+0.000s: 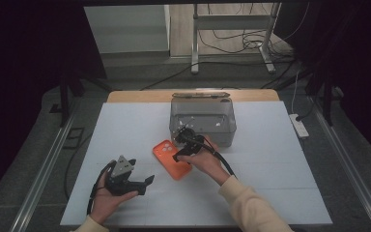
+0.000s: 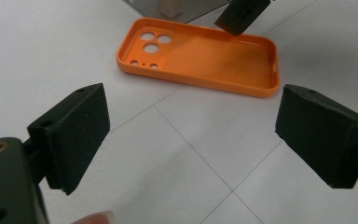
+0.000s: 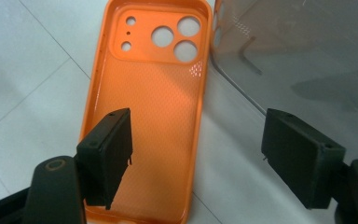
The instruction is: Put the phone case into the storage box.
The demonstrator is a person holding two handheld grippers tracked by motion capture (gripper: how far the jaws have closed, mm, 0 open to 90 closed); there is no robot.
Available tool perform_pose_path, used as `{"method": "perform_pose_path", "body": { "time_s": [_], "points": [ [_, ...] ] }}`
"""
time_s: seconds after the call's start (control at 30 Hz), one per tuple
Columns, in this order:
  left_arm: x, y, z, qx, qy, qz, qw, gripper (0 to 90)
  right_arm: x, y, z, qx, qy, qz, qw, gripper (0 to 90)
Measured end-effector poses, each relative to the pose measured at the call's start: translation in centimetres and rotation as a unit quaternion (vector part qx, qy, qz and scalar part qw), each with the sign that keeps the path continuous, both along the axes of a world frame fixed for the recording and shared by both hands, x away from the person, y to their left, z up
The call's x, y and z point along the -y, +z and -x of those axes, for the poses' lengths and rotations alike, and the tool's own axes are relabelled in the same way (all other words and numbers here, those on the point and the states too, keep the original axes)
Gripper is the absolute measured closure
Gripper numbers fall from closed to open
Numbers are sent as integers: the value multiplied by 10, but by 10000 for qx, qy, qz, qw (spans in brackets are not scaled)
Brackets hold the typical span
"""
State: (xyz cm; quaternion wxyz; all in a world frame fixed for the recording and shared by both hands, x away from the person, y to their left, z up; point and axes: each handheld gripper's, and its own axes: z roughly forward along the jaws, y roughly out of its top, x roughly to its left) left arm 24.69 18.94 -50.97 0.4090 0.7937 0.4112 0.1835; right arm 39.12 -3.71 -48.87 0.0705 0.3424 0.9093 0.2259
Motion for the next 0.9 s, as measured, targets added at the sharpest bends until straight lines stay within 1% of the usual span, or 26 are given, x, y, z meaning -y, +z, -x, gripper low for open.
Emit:
{"method": "perform_pose_path", "body": {
  "time_s": [0.47,0.67,0.73,0.9],
  "points": [
    [0,0,0,1,-3,-4,10000,99,-1,-4,-3,-15,-26,40,10000,257],
    [0,0,0,-6,-12,-6,10000,100,-2,-6,-4,-25,-20,107,9999,260],
    [1,0,0,-14,-21,-16,10000,99,-2,-8,-4,-32,-28,96,9999,260],
    [1,0,0,-12,-33,-19,10000,99,-4,-11,-4,-19,-40,173,9998,266]
  ]
}}
